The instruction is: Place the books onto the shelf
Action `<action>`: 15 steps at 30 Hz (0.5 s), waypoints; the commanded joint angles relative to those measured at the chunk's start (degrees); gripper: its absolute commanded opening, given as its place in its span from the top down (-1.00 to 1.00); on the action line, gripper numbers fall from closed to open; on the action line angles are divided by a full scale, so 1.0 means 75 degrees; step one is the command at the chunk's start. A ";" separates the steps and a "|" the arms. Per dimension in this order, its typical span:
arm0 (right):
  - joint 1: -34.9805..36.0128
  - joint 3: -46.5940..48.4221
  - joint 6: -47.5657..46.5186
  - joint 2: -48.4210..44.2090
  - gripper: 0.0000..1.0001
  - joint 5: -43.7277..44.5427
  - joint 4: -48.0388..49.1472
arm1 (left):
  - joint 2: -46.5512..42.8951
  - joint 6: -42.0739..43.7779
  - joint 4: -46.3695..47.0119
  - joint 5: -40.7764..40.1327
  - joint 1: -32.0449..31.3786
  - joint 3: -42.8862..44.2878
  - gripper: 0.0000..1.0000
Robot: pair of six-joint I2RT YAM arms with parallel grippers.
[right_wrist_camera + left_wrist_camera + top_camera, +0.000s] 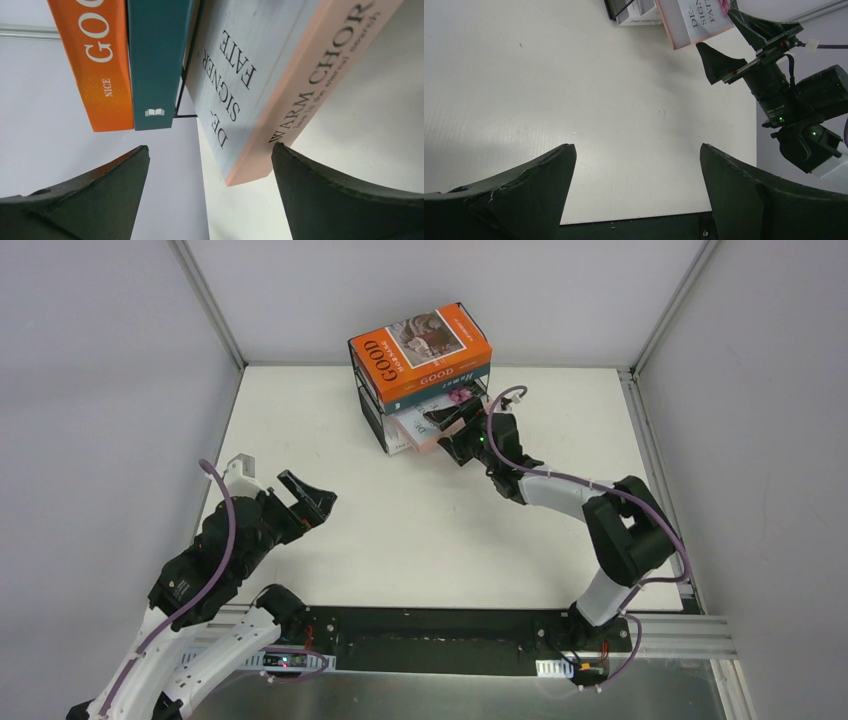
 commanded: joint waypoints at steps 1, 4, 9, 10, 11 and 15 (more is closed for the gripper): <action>0.0033 0.0926 -0.0259 0.0526 -0.92 -0.0489 0.0004 | -0.0051 0.0005 0.0149 0.0022 0.0021 0.0000 -0.99; 0.0036 0.1410 -0.0280 0.0937 -0.91 -0.0728 0.0019 | -0.0091 0.0001 0.0144 0.0036 0.0026 0.0017 -0.99; -0.0002 0.1752 -0.0439 0.1276 -0.88 -0.1012 0.0017 | -0.0143 -0.0016 0.0129 0.0035 0.0026 0.0015 -0.99; -0.0002 0.1650 -0.0515 0.1167 -0.87 -0.0983 0.0017 | -0.0150 -0.0010 0.0117 0.0030 0.0026 0.0021 -0.99; -0.0002 0.1487 -0.0577 0.1009 -0.87 -0.0939 0.0025 | -0.0172 -0.0010 0.0101 0.0019 0.0026 0.0020 -0.99; -0.0003 0.0729 -0.1334 0.0177 -0.84 -0.0578 -0.0118 | -0.0168 -0.0008 0.0087 -0.0034 0.0026 -0.0002 -0.99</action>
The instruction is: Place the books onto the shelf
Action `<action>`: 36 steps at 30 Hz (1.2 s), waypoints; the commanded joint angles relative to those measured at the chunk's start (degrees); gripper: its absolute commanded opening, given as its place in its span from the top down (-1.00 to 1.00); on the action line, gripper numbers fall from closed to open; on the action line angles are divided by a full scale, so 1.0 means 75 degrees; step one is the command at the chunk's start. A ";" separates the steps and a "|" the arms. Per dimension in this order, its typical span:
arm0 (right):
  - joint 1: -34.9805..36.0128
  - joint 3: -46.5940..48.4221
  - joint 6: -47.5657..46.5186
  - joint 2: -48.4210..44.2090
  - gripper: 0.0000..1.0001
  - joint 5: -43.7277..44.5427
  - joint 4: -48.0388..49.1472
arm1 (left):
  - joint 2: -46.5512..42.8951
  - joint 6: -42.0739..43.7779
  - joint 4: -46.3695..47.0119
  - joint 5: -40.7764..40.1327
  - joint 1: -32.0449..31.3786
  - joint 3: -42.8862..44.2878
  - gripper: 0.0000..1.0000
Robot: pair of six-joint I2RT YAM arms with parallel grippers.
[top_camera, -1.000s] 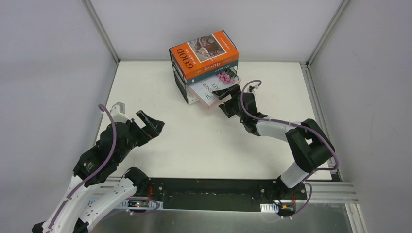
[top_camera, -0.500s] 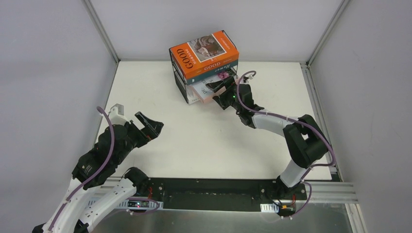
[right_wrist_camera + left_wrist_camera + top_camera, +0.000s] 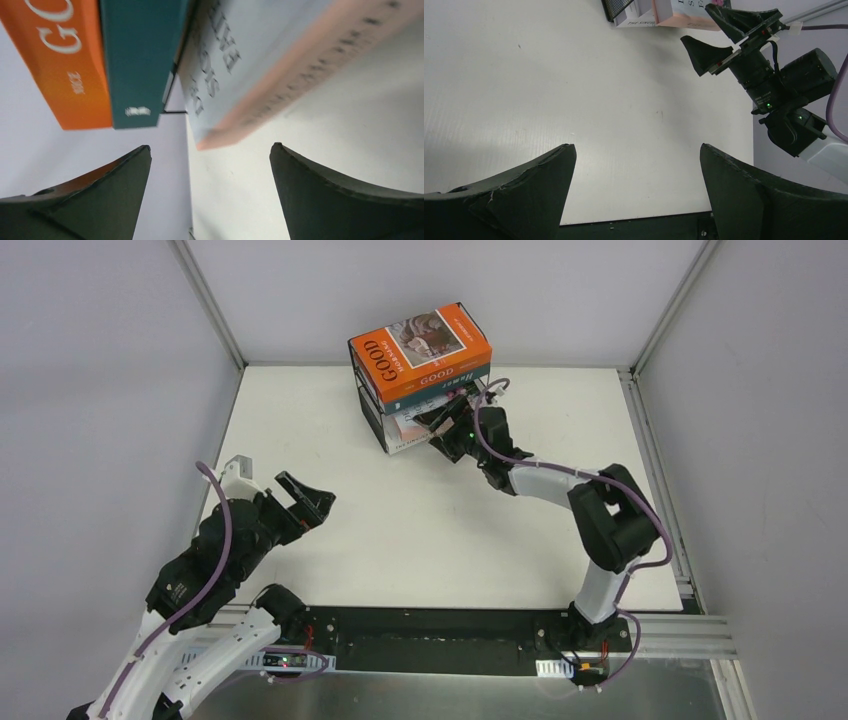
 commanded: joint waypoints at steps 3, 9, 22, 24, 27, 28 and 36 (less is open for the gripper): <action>-0.0009 -0.0827 -0.1845 -0.1537 -0.71 0.0728 -0.1014 | 0.0001 0.0044 0.0090 -0.0022 0.0026 0.0024 -0.99; -0.0090 -0.0326 -0.2878 -0.1544 -0.14 0.2097 -0.3057 | 0.0109 0.0064 0.0101 -0.0078 0.0026 0.0014 -0.99; -0.0362 0.1387 -0.2728 -0.0111 0.20 0.1974 -0.3468 | -0.0080 0.0144 0.0050 -0.0049 0.0026 0.0067 -0.99; -0.0374 0.1697 -0.2731 0.0150 0.21 0.1951 -0.3529 | -0.0052 0.0162 0.0017 -0.0043 0.0026 0.0122 -0.99; -0.0376 0.2031 -0.2760 0.0374 0.22 0.1966 -0.3530 | -0.0085 0.0130 -0.0015 -0.0046 0.0026 0.0128 -0.99; -0.0371 0.2127 -0.2790 0.0453 0.22 0.1936 -0.3535 | -0.0119 0.0111 -0.0032 -0.0052 0.0026 0.0120 -0.99; -0.0432 0.2549 -0.2985 0.0724 0.18 0.1998 -0.3771 | -0.0215 0.0075 -0.0154 -0.0100 0.0026 0.0146 -0.99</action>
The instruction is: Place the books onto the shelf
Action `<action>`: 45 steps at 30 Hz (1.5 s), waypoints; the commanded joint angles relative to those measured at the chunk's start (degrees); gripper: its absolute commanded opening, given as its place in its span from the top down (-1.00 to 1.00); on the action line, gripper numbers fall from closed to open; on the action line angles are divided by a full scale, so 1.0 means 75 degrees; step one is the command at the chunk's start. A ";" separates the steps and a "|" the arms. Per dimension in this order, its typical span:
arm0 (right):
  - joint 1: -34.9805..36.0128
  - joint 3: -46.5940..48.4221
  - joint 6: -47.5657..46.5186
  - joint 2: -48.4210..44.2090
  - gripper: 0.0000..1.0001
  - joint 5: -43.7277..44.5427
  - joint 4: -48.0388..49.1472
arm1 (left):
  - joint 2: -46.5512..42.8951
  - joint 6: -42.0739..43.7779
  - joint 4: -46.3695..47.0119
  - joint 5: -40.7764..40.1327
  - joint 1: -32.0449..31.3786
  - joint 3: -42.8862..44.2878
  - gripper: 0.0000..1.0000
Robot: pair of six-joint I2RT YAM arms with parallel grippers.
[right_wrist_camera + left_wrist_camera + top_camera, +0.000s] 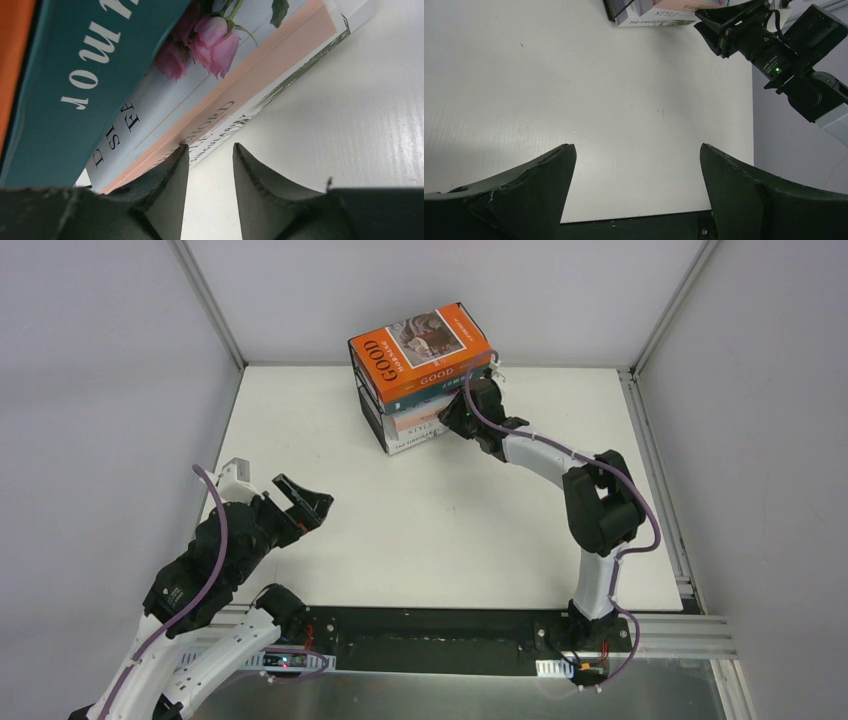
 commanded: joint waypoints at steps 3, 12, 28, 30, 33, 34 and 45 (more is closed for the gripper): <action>-0.0189 0.0189 -0.0186 -0.0140 0.18 0.0291 -0.0081 | -0.0039 0.0074 -0.0068 -0.0113 0.0026 0.0173 -0.99; -0.0475 -0.0269 -0.0564 -0.0542 0.16 0.0556 -0.0082 | 0.0131 0.0119 -0.0069 -0.0107 0.0026 0.0200 -0.99; -0.0838 0.0313 -0.0041 -0.0350 0.16 0.1009 -0.0340 | -0.0007 0.0189 -0.0082 -0.0157 0.0026 0.0155 -0.99; -0.0834 0.0466 0.0033 -0.0269 0.16 0.1084 -0.0371 | 0.0020 0.0229 -0.0102 -0.0154 0.0026 0.0184 -0.99; -0.0843 0.0686 0.0086 -0.0110 0.15 0.1133 -0.0422 | 0.0027 0.0250 -0.0140 -0.0165 0.0026 0.0235 -0.99; -0.0846 0.0744 0.0099 -0.0060 0.15 0.1121 -0.0431 | 0.0017 0.0259 -0.0157 -0.0166 0.0026 0.0257 -0.99; -0.0829 0.0339 0.0287 -0.0329 0.13 0.0913 -0.0224 | -0.0152 0.0215 -0.0335 -0.0256 0.0021 0.0270 -0.99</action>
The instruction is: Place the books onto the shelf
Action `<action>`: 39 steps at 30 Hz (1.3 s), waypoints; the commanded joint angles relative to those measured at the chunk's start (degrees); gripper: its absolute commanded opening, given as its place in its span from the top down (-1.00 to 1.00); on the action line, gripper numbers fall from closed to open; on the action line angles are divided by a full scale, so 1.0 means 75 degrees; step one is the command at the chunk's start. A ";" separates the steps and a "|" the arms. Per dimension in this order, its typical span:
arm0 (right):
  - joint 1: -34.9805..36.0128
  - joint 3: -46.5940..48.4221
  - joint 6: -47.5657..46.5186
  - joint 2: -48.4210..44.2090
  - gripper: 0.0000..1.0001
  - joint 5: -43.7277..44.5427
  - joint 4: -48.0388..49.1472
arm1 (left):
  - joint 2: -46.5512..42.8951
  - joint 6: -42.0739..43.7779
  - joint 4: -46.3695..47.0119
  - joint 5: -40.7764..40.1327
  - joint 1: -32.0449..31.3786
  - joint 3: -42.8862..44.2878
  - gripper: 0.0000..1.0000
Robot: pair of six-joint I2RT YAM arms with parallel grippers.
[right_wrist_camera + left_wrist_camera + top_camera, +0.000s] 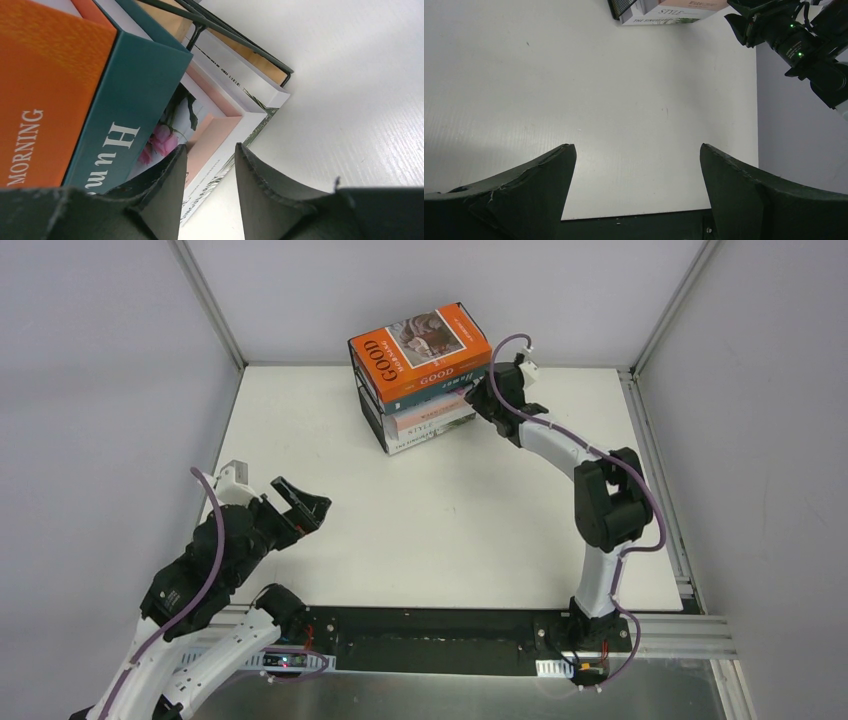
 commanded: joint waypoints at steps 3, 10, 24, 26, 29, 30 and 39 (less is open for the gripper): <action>0.0011 -0.0964 -0.0047 -0.0929 0.07 0.0015 0.0353 | -0.0016 0.0152 -0.0124 -0.0245 0.0032 0.0210 -0.99; 0.0100 -0.2428 -0.0909 -0.2818 -0.56 0.0482 -0.0256 | 0.0357 0.0171 -0.0096 -0.0279 0.0024 0.0139 -0.99; 0.0089 -0.3583 -0.1553 -0.5587 -0.98 0.3327 -0.4570 | 0.2186 0.0220 0.0449 0.0012 0.0026 0.0342 -0.99; 0.0081 -0.3824 -0.1623 -0.5917 -0.98 0.3393 -0.4750 | 0.2311 0.0233 0.0513 0.0002 0.0026 0.0394 -0.99; 0.0068 -0.4191 -0.1576 -0.6504 -0.98 0.3481 -0.4928 | 0.2395 0.0265 0.0578 -0.0050 0.0026 0.0456 -0.99; 0.0065 -0.4283 -0.1505 -0.6661 -0.98 0.3486 -0.5009 | 0.2406 0.0298 0.0602 -0.0065 0.0025 0.0452 -0.99; 0.0053 -0.4789 -0.0953 -0.7819 -0.98 0.3553 -0.5391 | 0.2445 0.0421 0.1005 -0.0140 0.0026 0.0301 -0.99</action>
